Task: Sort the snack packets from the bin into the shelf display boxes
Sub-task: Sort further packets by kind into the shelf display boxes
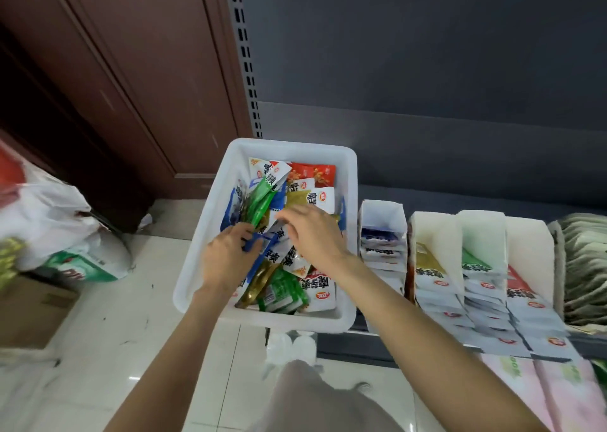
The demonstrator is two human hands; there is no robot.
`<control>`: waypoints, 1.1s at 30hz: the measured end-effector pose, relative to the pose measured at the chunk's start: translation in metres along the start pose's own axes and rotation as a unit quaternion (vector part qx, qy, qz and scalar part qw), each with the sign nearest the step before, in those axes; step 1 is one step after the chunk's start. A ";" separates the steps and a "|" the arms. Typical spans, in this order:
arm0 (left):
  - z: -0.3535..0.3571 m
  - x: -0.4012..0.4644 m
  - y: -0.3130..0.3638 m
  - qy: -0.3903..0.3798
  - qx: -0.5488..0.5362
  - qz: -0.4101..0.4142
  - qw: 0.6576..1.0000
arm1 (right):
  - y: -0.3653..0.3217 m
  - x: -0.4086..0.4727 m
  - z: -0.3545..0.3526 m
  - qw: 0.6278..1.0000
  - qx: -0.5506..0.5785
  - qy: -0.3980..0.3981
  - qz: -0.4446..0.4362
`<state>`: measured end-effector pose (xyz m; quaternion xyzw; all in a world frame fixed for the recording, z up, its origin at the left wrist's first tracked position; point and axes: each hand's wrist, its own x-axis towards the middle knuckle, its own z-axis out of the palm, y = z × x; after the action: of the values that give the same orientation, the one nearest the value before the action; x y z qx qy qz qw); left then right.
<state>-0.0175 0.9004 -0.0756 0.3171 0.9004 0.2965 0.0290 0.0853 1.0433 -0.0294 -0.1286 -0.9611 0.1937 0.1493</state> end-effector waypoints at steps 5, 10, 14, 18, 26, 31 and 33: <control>0.009 0.002 -0.007 -0.031 0.075 0.045 0.996 | 0.000 0.035 0.044 0.985 -0.149 -0.076 -0.047; -0.004 0.004 -0.006 0.028 0.077 0.089 0.993 | 0.004 0.041 0.031 0.999 -0.035 -0.014 -0.028; -0.028 0.004 0.009 0.047 -0.145 0.048 0.987 | 0.000 0.029 -0.009 0.939 0.303 0.096 0.131; -0.039 0.003 0.044 -0.100 -0.419 -0.123 0.894 | 0.013 0.015 -0.035 0.830 0.475 0.048 0.288; -0.039 0.013 0.104 -0.213 -0.523 -0.092 0.820 | 0.036 -0.026 -0.090 0.803 0.518 0.115 0.271; -0.020 0.040 0.167 -0.250 -0.478 0.039 0.841 | 0.066 -0.057 -0.129 0.782 0.512 0.249 0.252; -0.005 0.047 0.187 -0.234 -0.437 0.108 0.862 | 0.076 -0.065 -0.137 0.782 0.488 0.298 0.248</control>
<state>0.0476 1.0416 0.0385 0.4269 0.6051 0.5780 0.3428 0.2057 1.1375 0.0445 -0.3239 -0.5808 0.6188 0.4181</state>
